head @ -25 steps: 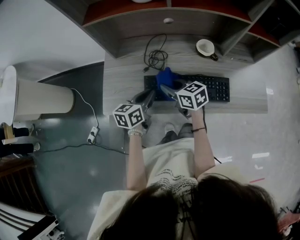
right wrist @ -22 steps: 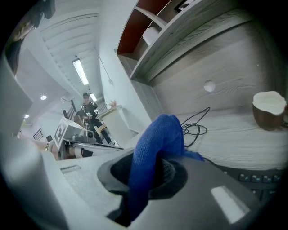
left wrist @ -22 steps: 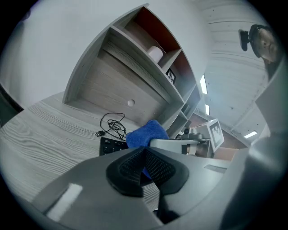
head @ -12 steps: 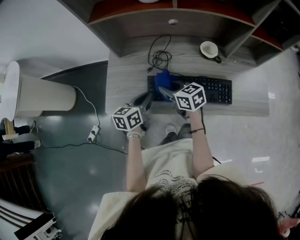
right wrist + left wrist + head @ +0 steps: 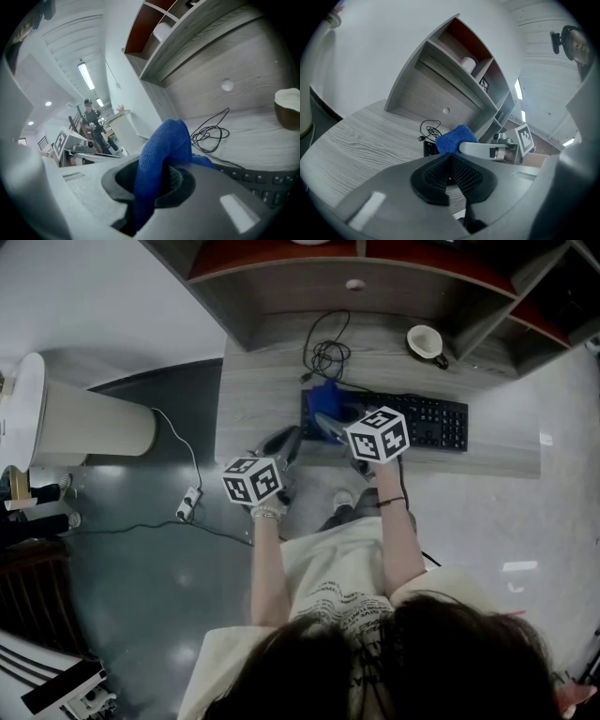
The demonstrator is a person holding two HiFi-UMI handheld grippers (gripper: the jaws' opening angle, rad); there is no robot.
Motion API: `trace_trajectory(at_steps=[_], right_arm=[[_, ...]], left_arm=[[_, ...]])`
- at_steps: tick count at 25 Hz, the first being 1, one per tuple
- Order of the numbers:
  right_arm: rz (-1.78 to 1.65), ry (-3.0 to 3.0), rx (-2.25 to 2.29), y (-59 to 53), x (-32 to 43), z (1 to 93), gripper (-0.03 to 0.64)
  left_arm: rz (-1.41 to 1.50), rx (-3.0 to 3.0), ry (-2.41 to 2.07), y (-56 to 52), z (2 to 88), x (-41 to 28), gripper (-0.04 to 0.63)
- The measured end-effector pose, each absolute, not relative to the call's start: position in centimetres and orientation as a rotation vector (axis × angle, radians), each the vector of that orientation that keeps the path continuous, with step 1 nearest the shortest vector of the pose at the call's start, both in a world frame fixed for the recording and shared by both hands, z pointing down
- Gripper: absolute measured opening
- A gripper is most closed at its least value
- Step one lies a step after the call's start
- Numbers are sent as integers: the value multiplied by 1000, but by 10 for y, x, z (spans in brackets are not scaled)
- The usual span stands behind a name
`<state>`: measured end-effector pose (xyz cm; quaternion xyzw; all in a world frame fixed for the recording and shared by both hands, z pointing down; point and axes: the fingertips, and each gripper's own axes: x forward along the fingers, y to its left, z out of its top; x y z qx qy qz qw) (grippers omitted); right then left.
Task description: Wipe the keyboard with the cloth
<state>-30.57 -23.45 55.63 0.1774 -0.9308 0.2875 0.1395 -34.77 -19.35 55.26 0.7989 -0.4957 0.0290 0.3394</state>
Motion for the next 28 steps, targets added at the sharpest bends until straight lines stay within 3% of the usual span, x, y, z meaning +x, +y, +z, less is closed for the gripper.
trace_trajectory(at_steps=[28], right_arm=[[887, -2762, 321, -206, -342, 540, 60]], left_arm=[[25, 2041, -1450, -166, 537, -369, 5]])
